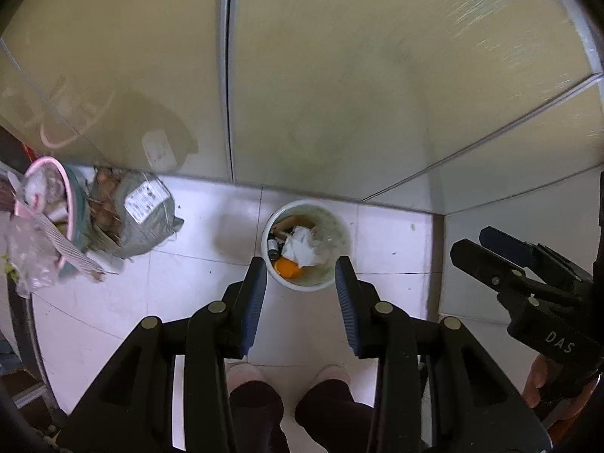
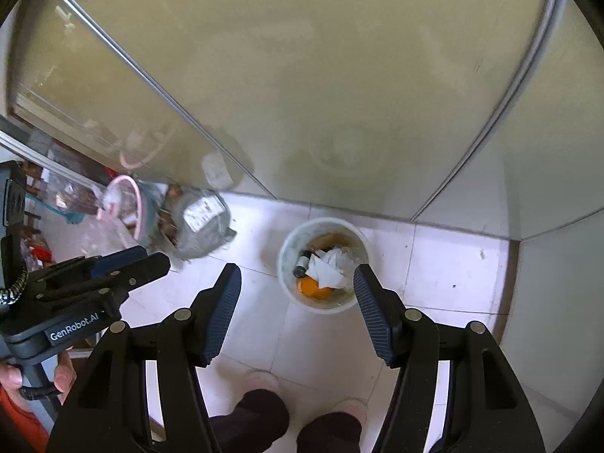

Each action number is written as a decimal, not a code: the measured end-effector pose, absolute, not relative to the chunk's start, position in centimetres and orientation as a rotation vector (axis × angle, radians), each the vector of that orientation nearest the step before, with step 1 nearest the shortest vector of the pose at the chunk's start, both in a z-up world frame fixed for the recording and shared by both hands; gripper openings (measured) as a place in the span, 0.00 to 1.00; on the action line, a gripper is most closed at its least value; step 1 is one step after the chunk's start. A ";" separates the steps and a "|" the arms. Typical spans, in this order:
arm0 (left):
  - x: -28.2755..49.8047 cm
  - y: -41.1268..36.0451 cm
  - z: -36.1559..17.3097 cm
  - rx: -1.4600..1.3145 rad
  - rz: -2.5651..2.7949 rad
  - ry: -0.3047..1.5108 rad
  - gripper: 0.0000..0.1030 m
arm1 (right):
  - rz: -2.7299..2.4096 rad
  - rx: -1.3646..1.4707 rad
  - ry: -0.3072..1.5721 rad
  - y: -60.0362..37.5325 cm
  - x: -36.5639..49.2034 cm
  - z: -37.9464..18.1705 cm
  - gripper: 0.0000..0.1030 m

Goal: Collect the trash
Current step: 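Raise both tools back toward the counter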

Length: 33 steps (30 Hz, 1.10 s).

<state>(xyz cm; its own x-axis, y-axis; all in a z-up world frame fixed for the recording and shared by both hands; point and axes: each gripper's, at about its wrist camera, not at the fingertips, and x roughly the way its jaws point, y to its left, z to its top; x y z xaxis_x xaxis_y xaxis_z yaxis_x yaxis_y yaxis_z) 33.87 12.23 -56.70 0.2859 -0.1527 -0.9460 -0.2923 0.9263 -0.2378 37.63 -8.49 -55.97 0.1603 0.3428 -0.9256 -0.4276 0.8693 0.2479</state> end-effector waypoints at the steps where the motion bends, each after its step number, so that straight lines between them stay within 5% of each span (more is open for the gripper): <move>1: 33.7 12.1 -55.2 -0.402 0.092 1.279 0.35 | 0.550 -0.079 1.282 -8.6 37.3 -54.0 0.57; 19: 28.8 12.1 -19.4 -0.278 -0.021 0.911 0.35 | 0.458 -0.070 0.912 -10.6 30.6 -21.2 0.59; 29: 26.3 14.0 -9.3 -0.192 -0.017 0.709 0.51 | 0.350 -0.061 0.701 -10.5 27.5 -10.9 0.59; 33: 26.4 14.6 -7.1 -0.165 0.000 0.662 0.57 | 0.312 -0.065 0.640 -10.6 27.6 -8.8 0.71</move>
